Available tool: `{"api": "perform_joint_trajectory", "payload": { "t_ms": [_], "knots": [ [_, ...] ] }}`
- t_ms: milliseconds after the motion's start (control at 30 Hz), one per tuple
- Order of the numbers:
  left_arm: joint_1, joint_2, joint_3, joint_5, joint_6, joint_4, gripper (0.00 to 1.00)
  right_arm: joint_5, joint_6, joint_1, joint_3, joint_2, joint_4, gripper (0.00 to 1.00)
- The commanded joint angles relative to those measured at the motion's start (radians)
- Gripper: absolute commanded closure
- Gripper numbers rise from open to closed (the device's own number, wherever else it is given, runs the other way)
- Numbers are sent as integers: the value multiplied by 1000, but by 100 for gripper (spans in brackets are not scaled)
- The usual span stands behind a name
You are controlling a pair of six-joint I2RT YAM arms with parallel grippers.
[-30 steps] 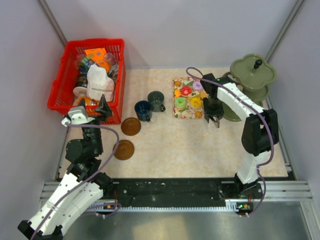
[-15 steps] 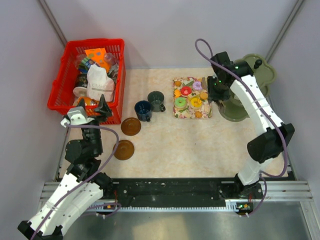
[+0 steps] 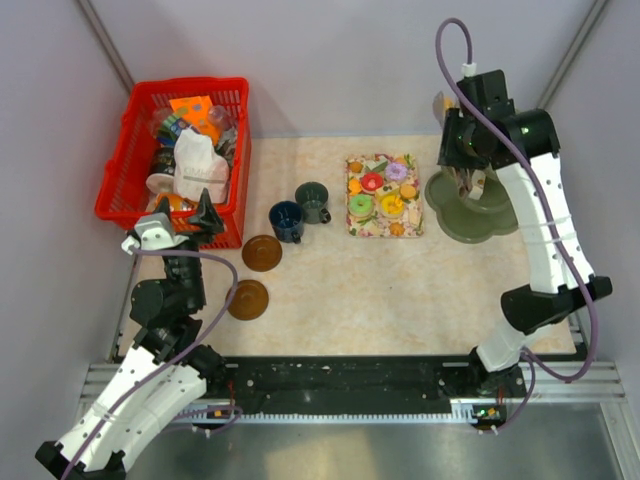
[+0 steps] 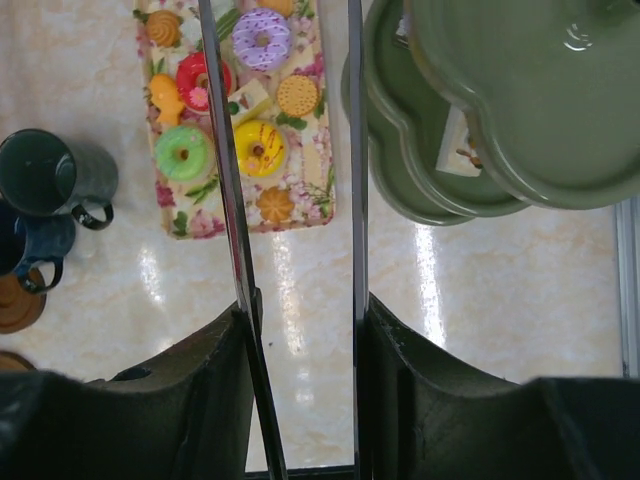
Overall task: Serve the afternoon tea
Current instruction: Place the desert on the desert table.
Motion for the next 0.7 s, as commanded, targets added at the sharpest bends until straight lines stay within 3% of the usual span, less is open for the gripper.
{"api": "perform_joint_trajectory", "payload": {
  "t_ms": [0,667],
  "knots": [
    [-3,-10,-5,1,4,34,20,101,50,-55,27,-8,-130,59],
    [-3,-17,-2,6,2,32,20,103,33,-147,-177,-28,-74,54]
  ]
}}
